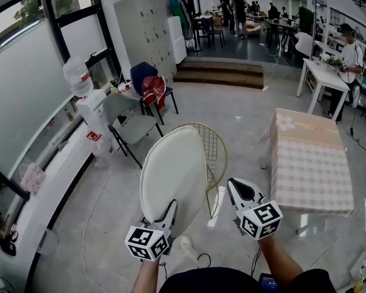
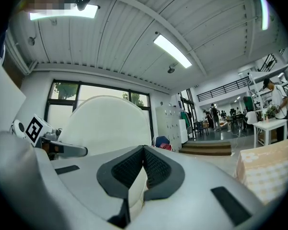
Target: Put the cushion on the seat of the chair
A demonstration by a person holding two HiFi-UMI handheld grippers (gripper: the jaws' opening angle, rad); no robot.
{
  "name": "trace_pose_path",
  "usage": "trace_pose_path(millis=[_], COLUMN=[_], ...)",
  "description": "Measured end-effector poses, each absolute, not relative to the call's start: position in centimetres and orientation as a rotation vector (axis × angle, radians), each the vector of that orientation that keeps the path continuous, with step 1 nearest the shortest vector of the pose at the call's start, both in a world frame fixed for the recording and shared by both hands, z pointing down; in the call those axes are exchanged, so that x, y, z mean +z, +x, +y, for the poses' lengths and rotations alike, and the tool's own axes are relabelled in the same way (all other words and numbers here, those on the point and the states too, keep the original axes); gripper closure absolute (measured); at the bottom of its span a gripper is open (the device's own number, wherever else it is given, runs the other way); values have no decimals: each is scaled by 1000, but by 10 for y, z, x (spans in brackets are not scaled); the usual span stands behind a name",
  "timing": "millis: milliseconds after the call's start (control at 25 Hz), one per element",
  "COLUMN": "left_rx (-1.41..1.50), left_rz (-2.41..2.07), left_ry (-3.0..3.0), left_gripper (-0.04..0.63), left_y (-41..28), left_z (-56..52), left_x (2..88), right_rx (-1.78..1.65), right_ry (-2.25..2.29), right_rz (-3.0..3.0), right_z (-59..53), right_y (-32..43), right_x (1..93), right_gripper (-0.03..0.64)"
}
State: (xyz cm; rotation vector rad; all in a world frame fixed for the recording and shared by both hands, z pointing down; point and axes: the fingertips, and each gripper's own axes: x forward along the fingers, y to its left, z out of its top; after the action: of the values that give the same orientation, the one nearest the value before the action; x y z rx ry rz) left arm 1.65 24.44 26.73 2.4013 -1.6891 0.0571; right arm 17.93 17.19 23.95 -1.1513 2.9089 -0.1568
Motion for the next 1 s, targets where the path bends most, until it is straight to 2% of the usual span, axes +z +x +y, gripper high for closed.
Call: trace_pose_path(millis=[1000], left_rx=[68], left_rz=[-1607], left_ry=[2416], left_gripper=[525], left_y=[-58], left_z=[104], left_x=[272], right_rx=[-198], right_ry=[-1236], right_rz=[2925], right_z=[41], right_y=[100], right_x=[242], right_gripper=[600])
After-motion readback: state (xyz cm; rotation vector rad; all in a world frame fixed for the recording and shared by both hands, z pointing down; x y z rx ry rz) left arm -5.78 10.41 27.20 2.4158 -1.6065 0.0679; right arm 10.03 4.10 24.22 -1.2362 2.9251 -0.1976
